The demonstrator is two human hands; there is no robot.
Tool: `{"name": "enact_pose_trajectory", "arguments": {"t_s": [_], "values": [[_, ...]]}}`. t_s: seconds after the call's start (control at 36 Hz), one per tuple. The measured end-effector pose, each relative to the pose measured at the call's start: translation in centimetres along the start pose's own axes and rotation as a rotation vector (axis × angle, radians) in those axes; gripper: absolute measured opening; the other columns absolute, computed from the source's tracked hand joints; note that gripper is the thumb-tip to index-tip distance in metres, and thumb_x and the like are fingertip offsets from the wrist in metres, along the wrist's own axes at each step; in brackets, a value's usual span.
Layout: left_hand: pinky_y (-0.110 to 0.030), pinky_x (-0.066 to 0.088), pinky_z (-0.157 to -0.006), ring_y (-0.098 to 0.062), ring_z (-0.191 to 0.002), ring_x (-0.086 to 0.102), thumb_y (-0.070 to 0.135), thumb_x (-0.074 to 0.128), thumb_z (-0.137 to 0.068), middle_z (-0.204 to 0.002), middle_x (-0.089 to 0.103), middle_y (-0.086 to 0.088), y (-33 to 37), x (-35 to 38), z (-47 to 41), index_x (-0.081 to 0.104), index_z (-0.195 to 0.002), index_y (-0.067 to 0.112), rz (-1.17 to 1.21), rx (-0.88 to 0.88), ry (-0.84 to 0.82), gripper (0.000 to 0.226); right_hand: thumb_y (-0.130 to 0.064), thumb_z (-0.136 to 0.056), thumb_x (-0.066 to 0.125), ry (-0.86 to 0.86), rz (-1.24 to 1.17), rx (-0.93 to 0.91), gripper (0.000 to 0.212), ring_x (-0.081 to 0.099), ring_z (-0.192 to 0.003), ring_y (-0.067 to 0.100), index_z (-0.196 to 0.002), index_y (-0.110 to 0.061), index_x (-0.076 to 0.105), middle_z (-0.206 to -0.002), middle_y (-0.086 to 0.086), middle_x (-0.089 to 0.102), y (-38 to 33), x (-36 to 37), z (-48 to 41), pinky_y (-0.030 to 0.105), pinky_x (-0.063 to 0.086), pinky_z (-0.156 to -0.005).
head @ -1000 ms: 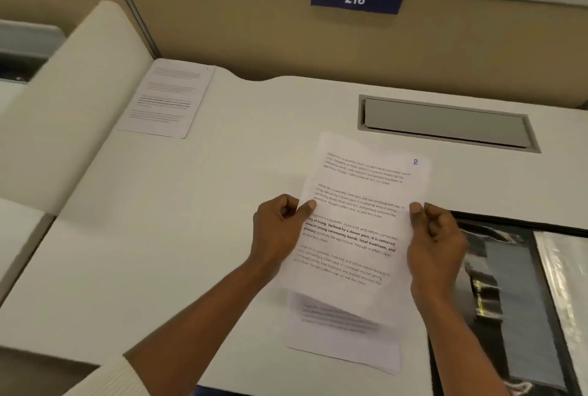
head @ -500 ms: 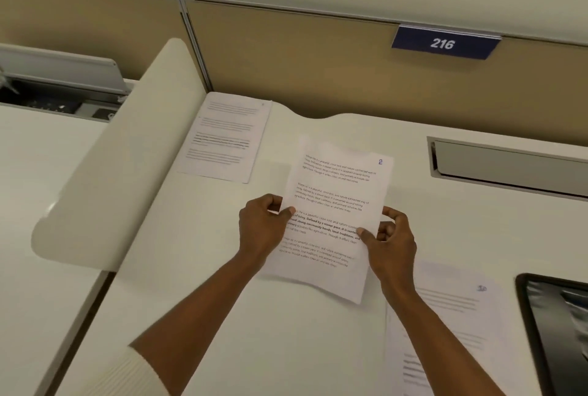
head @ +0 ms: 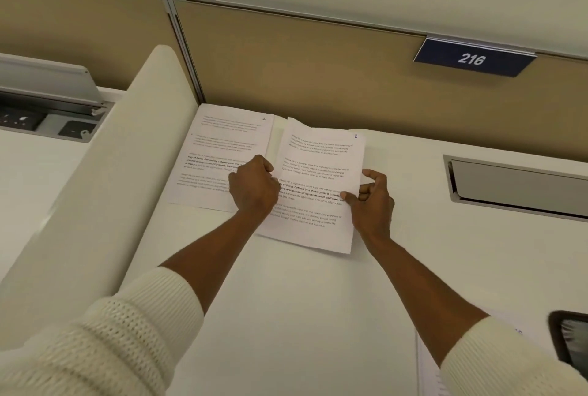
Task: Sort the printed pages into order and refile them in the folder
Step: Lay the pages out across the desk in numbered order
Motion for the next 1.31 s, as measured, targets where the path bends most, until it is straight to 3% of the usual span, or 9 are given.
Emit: {"name": "enact_pose_trajectory", "arguments": {"t_s": [0.17,0.42,0.58,0.69,0.86,1.06,1.25,1.31], "values": [[-0.034,0.040,-0.099,-0.017,-0.079,0.061,0.020,0.082,-0.087,-0.091,0.075,0.001,0.2,1.0,-2.6,0.070,-0.100,0.023,-0.101,0.011,0.022,0.018,-0.014,-0.083,0.088,-0.012,0.041,-0.019,0.063,0.066,-0.082,0.019,-0.135,-0.018,0.052,-0.088,-0.002,0.067,0.2,2.2,-2.9,0.029,0.049,-0.077],[-0.039,0.041,-0.096,-0.022,-0.089,0.065,0.017,0.079,-0.087,-0.094,0.072,-0.002,1.0,1.6,-4.1,0.071,-0.102,0.017,-0.249,0.115,0.043,0.016,-0.021,-0.082,0.089,-0.038,0.144,-0.054,0.066,0.066,-0.087,0.019,-0.135,-0.018,0.050,-0.097,-0.001,0.067,1.2,4.5,-4.9,0.036,0.055,-0.084],[-0.042,0.045,-0.093,-0.024,-0.093,0.062,0.017,0.080,-0.085,-0.093,0.070,-0.003,1.0,1.8,-4.4,0.075,-0.095,0.016,-0.306,0.137,0.075,0.012,-0.020,-0.082,0.089,-0.013,0.204,-0.119,0.063,0.058,-0.096,0.012,-0.133,-0.016,0.053,-0.124,0.004,0.060,0.9,4.9,-4.7,0.030,0.052,-0.086],[-0.041,0.044,-0.093,-0.024,-0.094,0.062,0.019,0.080,-0.085,-0.092,0.071,-0.001,0.9,1.9,-4.5,0.075,-0.094,0.017,-0.311,0.129,0.055,0.010,-0.025,-0.081,0.089,0.005,0.255,-0.153,0.063,0.060,-0.108,0.026,-0.132,-0.015,0.055,-0.127,0.008,0.056,1.1,5.0,-4.7,0.044,0.057,-0.089],[-0.041,0.042,-0.092,-0.024,-0.093,0.061,0.015,0.078,-0.083,-0.089,0.071,-0.001,0.9,1.9,-4.5,0.074,-0.091,0.018,-0.293,0.116,0.042,0.009,-0.029,-0.086,0.085,-0.033,0.297,-0.193,0.059,0.057,-0.116,0.030,-0.134,-0.013,0.056,-0.129,0.011,0.055,1.4,5.2,-5.0,0.048,0.055,-0.093],[-0.040,0.041,-0.088,-0.025,-0.090,0.061,0.010,0.074,-0.084,-0.088,0.070,-0.002,1.4,1.4,-4.0,0.072,-0.090,0.016,-0.243,0.159,0.060,0.009,-0.038,-0.092,0.077,-0.032,0.260,-0.170,0.052,0.059,-0.112,0.026,-0.133,-0.013,0.055,-0.127,0.010,0.057,1.2,4.3,-5.2,0.041,0.055,-0.089],[-0.035,0.032,-0.084,-0.023,-0.080,0.059,0.001,0.068,-0.083,-0.078,0.068,0.003,2.8,0.9,0.4,0.066,-0.082,0.019,-0.083,0.258,0.107,0.018,-0.033,-0.095,0.074,0.062,0.157,-0.139,0.041,0.061,-0.094,0.012,-0.130,-0.018,0.058,-0.116,0.000,0.060,2.4,-0.8,-0.1,0.011,0.042,-0.076],[-0.033,0.030,-0.083,-0.020,-0.077,0.058,0.001,0.067,-0.082,-0.076,0.066,0.007,3.3,1.4,3.3,0.063,-0.081,0.021,-0.060,0.296,0.066,0.021,-0.030,-0.094,0.075,0.086,0.135,-0.123,0.041,0.061,-0.092,0.007,-0.130,-0.022,0.058,-0.114,-0.004,0.060,3.2,-2.9,2.8,0.013,0.043,-0.075]]}}
Point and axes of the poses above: each hand's wrist, its own z-axis away from the middle knuckle, its own x-axis out of the palm, y = z × x, the point moved 7 cm from there along -z, towards the middle knuckle
